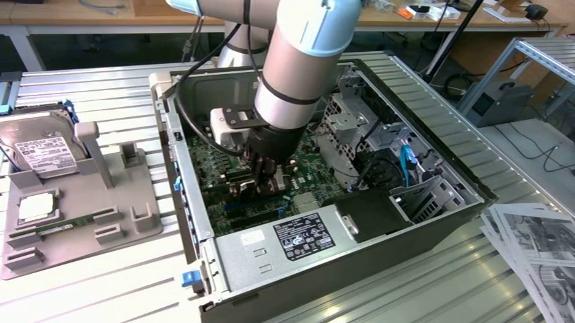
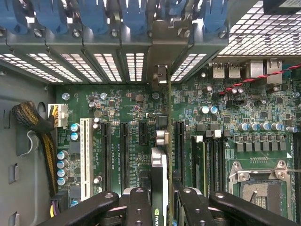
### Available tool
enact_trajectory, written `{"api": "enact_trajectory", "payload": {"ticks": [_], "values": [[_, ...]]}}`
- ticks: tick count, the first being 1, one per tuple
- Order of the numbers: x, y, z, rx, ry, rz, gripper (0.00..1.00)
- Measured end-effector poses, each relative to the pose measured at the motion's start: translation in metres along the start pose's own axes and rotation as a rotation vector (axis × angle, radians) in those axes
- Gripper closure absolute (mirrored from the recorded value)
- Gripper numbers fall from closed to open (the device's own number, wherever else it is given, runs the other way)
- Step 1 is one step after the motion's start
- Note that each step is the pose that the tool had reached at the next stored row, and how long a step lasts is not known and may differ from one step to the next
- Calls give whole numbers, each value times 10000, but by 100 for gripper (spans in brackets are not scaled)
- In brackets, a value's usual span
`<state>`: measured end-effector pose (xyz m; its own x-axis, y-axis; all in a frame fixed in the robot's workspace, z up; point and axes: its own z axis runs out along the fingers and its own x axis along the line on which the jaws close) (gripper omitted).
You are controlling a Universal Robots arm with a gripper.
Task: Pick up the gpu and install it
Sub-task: 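Insert the gpu into the slot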
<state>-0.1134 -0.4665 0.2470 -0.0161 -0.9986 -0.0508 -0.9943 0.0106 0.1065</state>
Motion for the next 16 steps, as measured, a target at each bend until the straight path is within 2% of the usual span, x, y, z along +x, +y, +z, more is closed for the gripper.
{"api": "enact_trajectory", "payload": {"ticks": [3,16], "values": [[3,-4,51,-4,2,2,73],[3,-6,55,2,-4,0,73]]}}
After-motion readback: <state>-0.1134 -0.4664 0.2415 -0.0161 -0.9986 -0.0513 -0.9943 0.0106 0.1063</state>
